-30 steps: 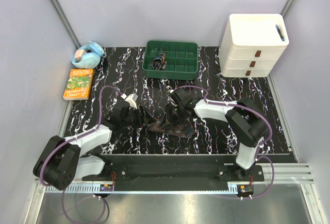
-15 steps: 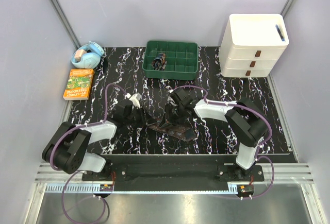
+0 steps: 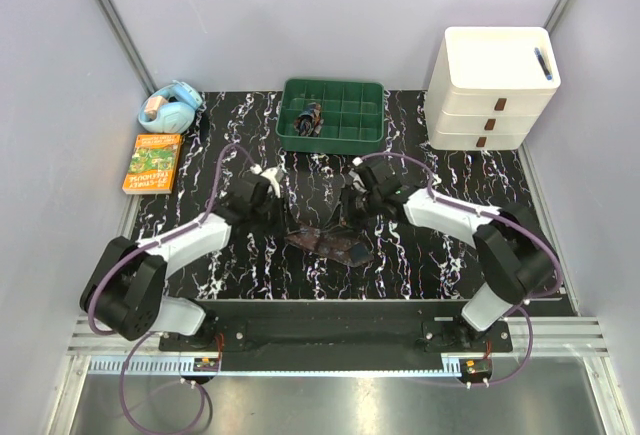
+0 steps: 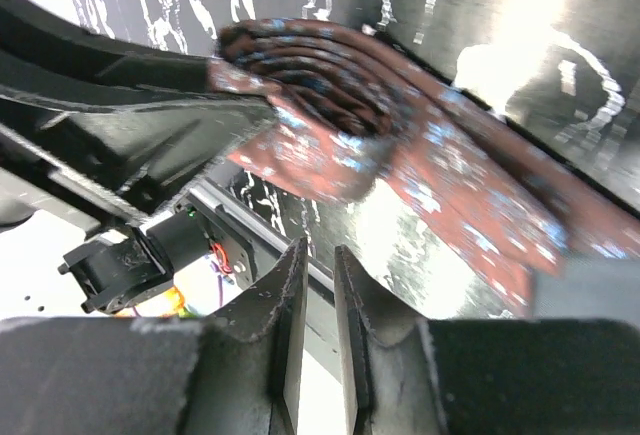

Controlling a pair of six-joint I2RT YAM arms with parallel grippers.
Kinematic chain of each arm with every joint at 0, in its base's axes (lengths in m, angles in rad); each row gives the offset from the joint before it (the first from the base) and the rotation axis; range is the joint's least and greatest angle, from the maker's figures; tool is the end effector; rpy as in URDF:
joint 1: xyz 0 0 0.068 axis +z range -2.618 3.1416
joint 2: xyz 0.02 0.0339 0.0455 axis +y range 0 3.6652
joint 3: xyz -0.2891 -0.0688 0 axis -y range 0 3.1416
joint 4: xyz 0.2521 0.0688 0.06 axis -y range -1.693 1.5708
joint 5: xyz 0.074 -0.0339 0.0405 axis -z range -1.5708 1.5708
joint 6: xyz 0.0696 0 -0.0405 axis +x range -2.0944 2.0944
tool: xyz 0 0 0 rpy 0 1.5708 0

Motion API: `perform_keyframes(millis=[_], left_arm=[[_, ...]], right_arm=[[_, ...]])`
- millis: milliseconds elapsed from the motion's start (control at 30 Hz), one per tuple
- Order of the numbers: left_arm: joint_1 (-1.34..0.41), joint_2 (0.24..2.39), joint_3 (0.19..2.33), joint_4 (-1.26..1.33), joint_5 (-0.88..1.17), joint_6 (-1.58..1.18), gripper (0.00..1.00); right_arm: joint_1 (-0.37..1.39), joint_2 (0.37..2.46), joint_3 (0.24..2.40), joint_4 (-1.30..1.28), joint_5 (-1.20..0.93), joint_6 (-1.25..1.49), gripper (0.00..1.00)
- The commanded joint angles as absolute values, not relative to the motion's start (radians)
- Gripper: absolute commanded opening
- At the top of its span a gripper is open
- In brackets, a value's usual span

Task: Roll the ties
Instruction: Roll the tie at the center of the board.

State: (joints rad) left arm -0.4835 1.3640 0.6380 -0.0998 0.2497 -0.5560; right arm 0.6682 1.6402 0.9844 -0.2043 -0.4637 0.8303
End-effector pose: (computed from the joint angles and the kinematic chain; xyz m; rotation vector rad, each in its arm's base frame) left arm 0.2442 -0.1477 0.1700 0.0320 2.5115 -0.7601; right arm 0.2675 0.2508 0.1925 -0.0172 2.7056 1.1472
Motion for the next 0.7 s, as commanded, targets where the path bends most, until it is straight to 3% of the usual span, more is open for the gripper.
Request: perform_keyframes(millis=[0, 333, 667], left_arm=[[-0.575, 1.354, 0.797, -0.357, 0.003, -0.473, 0.23], [-0.856, 1.584, 1.135, -0.710, -0.472, -0.506, 0.23], [-1.006, 1.845, 1.376, -0.968, -0.731, -0.633, 0.23]], right_arm=[[0.641, 1.578, 0.921, -0.239, -0.454, 0.790, 0.24], [0.601, 1.502, 0.815, -0.242, -0.443, 0.776, 0.24], [0.523, 1.371, 0.733, -0.294, -0.416, 0.753, 0.24]])
